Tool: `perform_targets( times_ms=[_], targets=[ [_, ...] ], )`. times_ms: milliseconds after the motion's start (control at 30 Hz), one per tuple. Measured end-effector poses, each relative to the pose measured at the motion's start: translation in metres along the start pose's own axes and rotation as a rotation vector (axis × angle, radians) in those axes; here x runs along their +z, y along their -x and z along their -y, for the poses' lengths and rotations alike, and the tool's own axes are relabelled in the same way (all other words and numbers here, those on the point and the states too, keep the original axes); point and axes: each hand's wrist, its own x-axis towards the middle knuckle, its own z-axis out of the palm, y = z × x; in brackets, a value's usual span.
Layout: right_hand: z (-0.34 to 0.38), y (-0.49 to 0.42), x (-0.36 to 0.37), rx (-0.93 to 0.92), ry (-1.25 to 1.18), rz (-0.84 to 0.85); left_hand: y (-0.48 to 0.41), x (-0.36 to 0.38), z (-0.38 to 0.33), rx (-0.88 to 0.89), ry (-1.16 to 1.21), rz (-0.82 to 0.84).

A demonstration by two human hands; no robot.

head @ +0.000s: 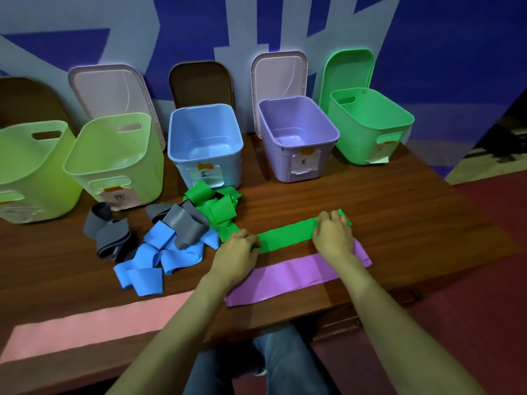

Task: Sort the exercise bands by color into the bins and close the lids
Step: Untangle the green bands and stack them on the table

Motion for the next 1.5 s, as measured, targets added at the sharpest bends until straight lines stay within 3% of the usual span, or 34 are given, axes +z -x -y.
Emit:
perform_targets(
  times_ms=[133,300,400,567,700,900,1100,1200,1367,1500],
  targets=[
    [0.021,0.002,-0.009,-0.037,0.004,0.029,0.001,-0.008,0.005,-0.052,0.099,-0.027],
    [0.085,0.008,-0.013,-0.311,-0.2,0.031,0.006,-0.025,0.026,-0.158,0.092,-0.36],
    [0.127,0.008,-0.007,-0.403,-0.327,0.069,0.009,-0.033,0.047,-0.179,0.004,-0.458],
    [0.171,0.001,0.013,-0.367,-0.338,0.139,0.012,-0.031,0.079,-0.164,-0.088,-0.282],
    [0.165,-0.004,0.038,-0.348,-0.277,0.184,0.014,-0.024,0.088,-0.229,0.049,-0.22],
    [0.159,-0.009,0.04,-0.26,-0.484,0.085,0.012,-0.022,0.092,-0.241,0.091,-0.21],
    [0.157,-0.015,-0.016,-0.205,-0.808,-0.128,0.013,-0.023,0.09,-0.248,0.041,-0.176],
    [0.162,-0.007,-0.048,-0.259,-0.902,-0.175,0.014,-0.025,0.087,-0.26,0.049,-0.19],
    [0.17,0.005,-0.091,-0.214,-1.273,-0.134,0.019,-0.027,0.087,-0.309,0.094,-0.246],
    [0.171,0.011,-0.111,-0.351,-1.253,-0.066,0.018,-0.048,0.074,-0.316,0.259,-0.391]
  ],
)
